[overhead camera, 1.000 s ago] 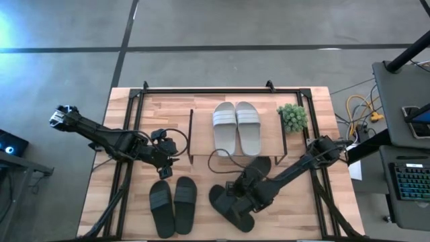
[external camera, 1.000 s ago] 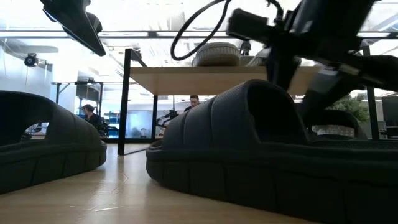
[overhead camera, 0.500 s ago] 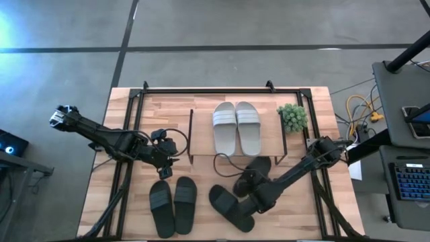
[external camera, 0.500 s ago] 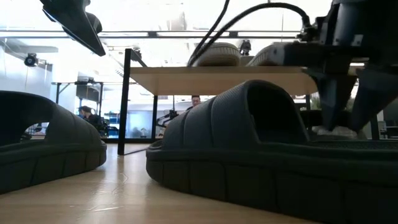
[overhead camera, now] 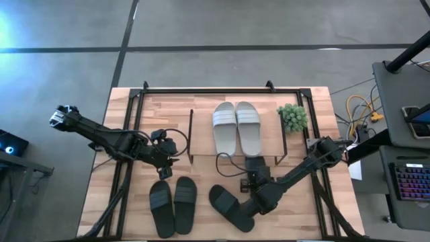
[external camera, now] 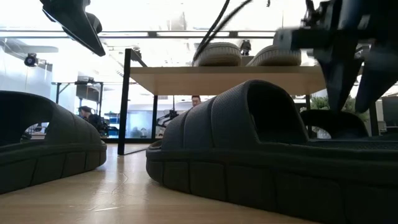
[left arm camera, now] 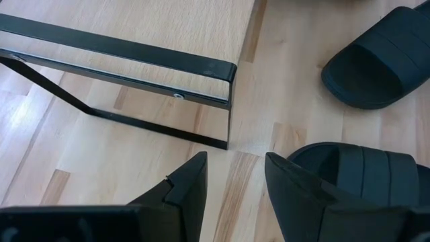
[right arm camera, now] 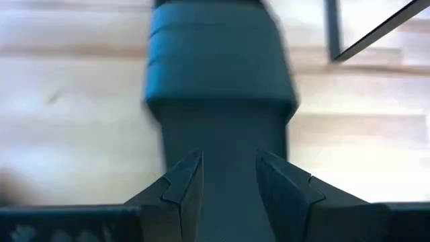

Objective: Pick and place slides into the shelf
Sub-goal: Put the right black slide under the shelf

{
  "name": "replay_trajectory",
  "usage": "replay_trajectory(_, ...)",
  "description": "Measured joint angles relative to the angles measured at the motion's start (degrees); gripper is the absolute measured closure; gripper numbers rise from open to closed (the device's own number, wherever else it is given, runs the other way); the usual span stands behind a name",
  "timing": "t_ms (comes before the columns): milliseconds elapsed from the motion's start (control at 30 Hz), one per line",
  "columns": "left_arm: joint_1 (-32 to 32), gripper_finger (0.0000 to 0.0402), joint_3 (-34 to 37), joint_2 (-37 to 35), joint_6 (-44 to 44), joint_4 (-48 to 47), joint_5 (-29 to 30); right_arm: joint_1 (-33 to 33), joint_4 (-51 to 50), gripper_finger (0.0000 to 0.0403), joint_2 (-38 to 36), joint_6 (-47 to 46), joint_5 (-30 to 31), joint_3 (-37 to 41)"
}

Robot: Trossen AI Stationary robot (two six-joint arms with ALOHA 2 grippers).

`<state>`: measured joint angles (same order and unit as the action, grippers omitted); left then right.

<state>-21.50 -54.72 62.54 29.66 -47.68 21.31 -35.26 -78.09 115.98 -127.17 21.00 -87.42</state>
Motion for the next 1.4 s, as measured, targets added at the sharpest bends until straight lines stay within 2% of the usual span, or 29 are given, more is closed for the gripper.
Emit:
replay_trajectory(267, -0.1, 0.0267, 0.0, 0.0, 0.0, 0.0, 0.0, -5.6, 1.1, 0.0273, 0.0, 3.5, -4.7, -5.6)
replay_trajectory(433, 0.0, 0.0267, 0.0, 0.0, 0.0, 0.0, 0.0, -10.4, 3.7, 0.0279, 0.3, -2.1, -9.4, -5.0)
replay_trajectory(533, 0.0, 0.0267, 0.0, 0.0, 0.0, 0.0, 0.1, -12.0, 5.2, 0.0295, 1.3, -2.9, -9.5, -4.5)
replay_trajectory(767, 0.0, 0.0267, 0.0, 0.0, 0.0, 0.0, 0.2, -11.1, 5.9, 0.0334, 4.4, 0.7, -10.5, -4.3)
replay_trajectory(1000, 0.0, 0.0267, 0.1, 0.0, 0.0, 0.0, 0.3, -9.0, 8.9, 0.0348, 7.2, 5.4, -11.9, -4.3)
replay_trajectory(1400, 0.0, 0.0267, 0.1, 0.0, 0.2, 0.1, 0.4, -3.0, 8.9, 0.0349, 7.5, 10.8, -3.4, -4.1)
